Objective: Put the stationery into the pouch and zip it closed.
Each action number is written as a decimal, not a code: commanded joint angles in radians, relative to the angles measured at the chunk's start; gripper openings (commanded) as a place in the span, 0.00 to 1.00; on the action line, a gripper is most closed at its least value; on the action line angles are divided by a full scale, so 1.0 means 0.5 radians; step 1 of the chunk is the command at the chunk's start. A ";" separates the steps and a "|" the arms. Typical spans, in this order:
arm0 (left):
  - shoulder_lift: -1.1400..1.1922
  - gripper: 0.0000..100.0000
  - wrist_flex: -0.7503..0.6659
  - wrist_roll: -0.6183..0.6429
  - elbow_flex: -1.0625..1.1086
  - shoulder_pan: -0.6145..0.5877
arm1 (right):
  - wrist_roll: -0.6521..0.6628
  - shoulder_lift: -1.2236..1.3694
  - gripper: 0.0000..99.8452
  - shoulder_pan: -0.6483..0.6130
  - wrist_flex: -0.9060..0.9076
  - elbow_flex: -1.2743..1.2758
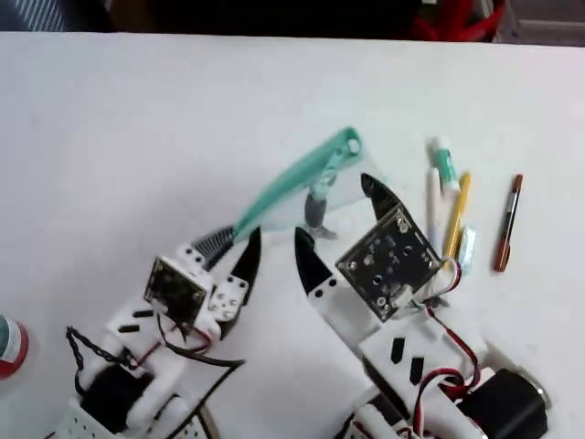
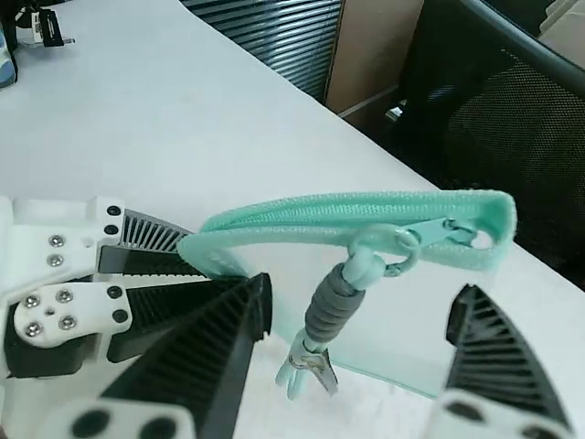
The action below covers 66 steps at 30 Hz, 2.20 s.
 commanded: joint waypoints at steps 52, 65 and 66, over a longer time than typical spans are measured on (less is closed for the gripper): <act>-0.023 0.23 0.135 0.178 -0.160 0.048 | 0.288 -0.229 0.02 0.459 -0.465 0.614; -0.023 0.20 0.037 0.064 -0.206 0.210 | 0.319 -0.477 0.02 0.410 -0.456 0.832; -0.023 0.19 -0.028 0.052 -0.163 0.207 | 0.316 -0.477 0.02 0.388 -0.456 0.832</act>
